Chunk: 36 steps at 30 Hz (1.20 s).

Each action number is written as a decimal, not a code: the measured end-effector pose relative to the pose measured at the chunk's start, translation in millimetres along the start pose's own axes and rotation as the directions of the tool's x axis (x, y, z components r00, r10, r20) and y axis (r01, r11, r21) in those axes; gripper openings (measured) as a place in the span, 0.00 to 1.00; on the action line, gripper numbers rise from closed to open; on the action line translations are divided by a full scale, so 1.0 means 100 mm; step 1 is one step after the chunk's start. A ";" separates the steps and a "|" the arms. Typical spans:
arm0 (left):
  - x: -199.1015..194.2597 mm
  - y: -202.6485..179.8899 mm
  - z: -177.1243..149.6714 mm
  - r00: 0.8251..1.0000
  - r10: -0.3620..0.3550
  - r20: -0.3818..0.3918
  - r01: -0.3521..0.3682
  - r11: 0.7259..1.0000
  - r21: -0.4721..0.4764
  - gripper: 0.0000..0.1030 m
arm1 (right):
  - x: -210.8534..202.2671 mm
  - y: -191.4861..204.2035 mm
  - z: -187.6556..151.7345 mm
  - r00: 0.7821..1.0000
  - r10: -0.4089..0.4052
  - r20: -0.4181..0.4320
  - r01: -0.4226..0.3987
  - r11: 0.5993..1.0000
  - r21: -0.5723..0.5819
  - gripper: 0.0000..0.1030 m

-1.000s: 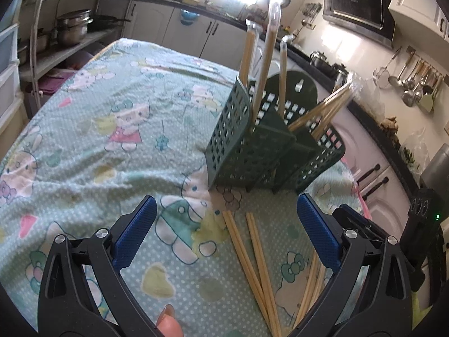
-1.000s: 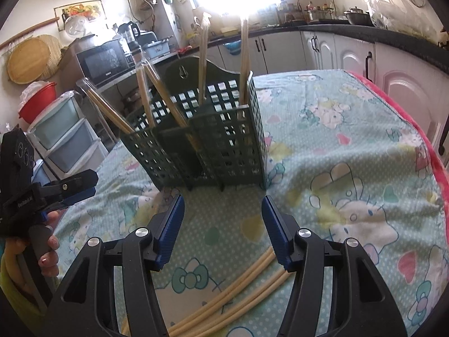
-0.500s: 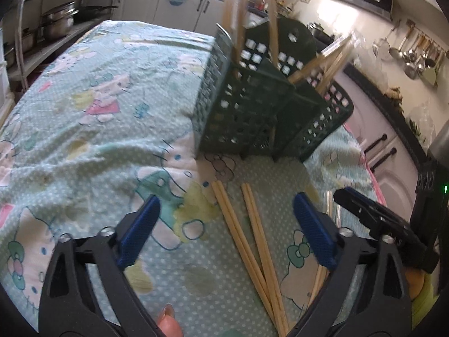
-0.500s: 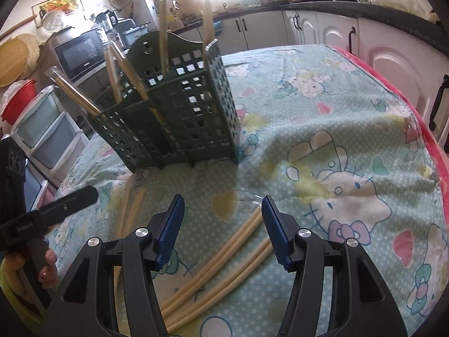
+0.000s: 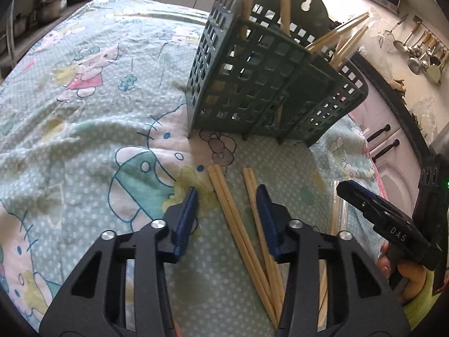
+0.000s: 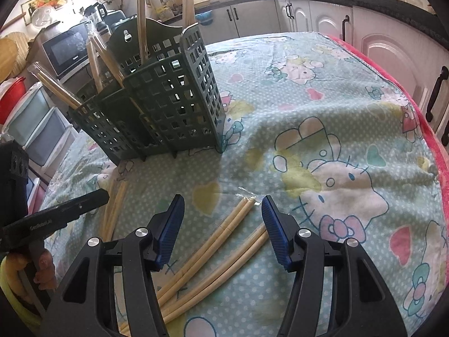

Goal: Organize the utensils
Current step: 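Close the left tool on a chopstick while the right tool closes on another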

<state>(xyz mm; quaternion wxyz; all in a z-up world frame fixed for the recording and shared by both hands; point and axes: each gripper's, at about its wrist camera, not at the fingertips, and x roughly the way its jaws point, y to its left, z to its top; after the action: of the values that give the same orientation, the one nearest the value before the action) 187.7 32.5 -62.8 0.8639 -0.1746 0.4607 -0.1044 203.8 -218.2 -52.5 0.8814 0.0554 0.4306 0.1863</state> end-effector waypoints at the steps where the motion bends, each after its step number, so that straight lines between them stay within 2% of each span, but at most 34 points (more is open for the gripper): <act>1: 0.01 0.01 0.01 1.000 -0.003 -0.003 0.003 1.000 -0.004 0.26 | 0.01 0.00 0.00 1.000 -0.002 -0.002 0.002 1.000 0.000 0.54; 4: 0.07 0.05 0.06 1.000 -0.004 -0.015 0.004 1.000 -0.018 0.21 | 0.04 -0.01 0.01 1.000 -0.012 -0.016 0.012 1.000 -0.002 0.54; 15: 0.16 0.03 0.17 1.000 0.019 -0.020 -0.019 1.000 -0.003 0.20 | 0.21 0.07 0.02 0.998 -0.015 -0.060 0.013 0.999 -0.032 0.53; 18: 0.18 0.02 0.18 1.000 0.021 -0.018 -0.021 1.000 0.000 0.20 | 0.24 0.12 0.02 0.998 -0.020 -0.061 0.017 0.999 -0.051 0.45; 20: 0.19 0.01 0.19 1.000 0.021 -0.017 -0.021 1.000 -0.002 0.20 | 0.25 0.13 0.02 0.998 -0.013 -0.062 0.010 0.998 -0.061 0.36; 22: 0.21 0.00 0.21 1.000 0.023 -0.015 -0.023 1.000 0.003 0.20 | 0.26 0.15 0.03 0.998 -0.004 -0.064 0.000 0.998 -0.068 0.22; 24: 0.21 -0.01 0.21 1.000 0.027 -0.013 -0.027 1.000 0.006 0.18 | 0.26 0.16 0.03 0.998 0.014 -0.059 -0.018 0.998 -0.065 0.17; 28: 0.20 -0.01 0.21 0.999 0.045 -0.012 -0.044 0.999 0.021 0.14 | 0.23 0.20 0.06 0.996 0.081 -0.048 -0.084 0.995 -0.052 0.13; 36: -0.01 0.09 0.18 1.000 0.026 0.011 -0.026 1.000 -0.010 0.06 | 0.04 0.36 0.16 0.982 0.190 0.003 -0.190 0.979 -0.068 0.10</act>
<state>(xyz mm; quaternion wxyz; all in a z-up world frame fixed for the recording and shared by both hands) 202.6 44.9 -56.3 0.8668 -0.1736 0.4588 -0.0899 208.5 -182.3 -36.1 0.8629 0.0674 0.4127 0.2838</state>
